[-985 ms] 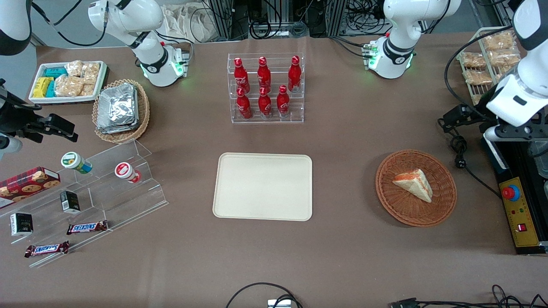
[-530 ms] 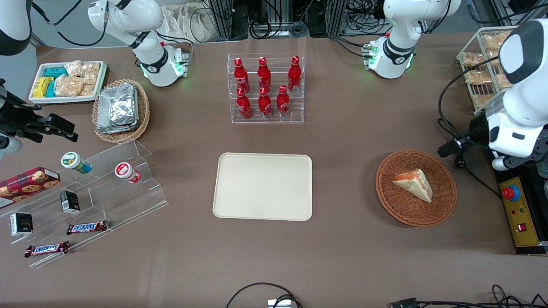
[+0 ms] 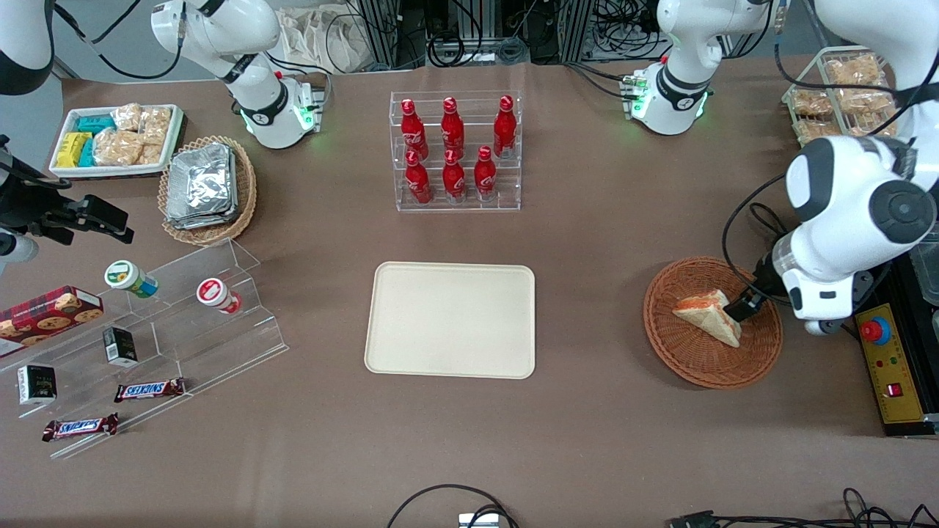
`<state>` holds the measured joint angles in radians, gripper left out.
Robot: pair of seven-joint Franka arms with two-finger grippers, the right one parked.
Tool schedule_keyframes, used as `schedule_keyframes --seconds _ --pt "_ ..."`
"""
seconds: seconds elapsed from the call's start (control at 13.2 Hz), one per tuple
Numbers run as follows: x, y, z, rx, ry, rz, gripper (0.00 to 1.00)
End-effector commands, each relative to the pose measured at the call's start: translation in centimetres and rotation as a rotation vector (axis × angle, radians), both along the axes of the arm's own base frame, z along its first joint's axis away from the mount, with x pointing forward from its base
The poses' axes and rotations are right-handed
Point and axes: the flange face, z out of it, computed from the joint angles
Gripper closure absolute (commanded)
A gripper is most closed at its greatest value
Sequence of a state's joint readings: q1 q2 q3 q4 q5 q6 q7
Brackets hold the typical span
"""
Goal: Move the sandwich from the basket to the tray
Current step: 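Lower the open left gripper over the wrapped sandwich in the basket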
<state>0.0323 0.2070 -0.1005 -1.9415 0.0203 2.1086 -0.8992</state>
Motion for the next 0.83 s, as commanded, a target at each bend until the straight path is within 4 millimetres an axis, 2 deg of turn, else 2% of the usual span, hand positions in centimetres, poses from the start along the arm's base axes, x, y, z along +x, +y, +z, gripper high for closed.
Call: schedule_keyframes --seconds 0.0,0.23,0.53,0.61,0.76 --pt "-1.1 -0.3 -3.8 0.013 -0.008 0.046 0.00" --pt "-1.9 -0.3 -7.8 0.004 -0.039 0.053 0.00" --pt "-1.4 -0.3 -10.1 -0.004 -0.055 0.072 0.00" --pt "-1.3 -0.3 -11.3 -0.004 -0.045 0.072 0.00" --pt "-0.9 0.0 -11.9 -0.009 -0.070 0.077 0.00"
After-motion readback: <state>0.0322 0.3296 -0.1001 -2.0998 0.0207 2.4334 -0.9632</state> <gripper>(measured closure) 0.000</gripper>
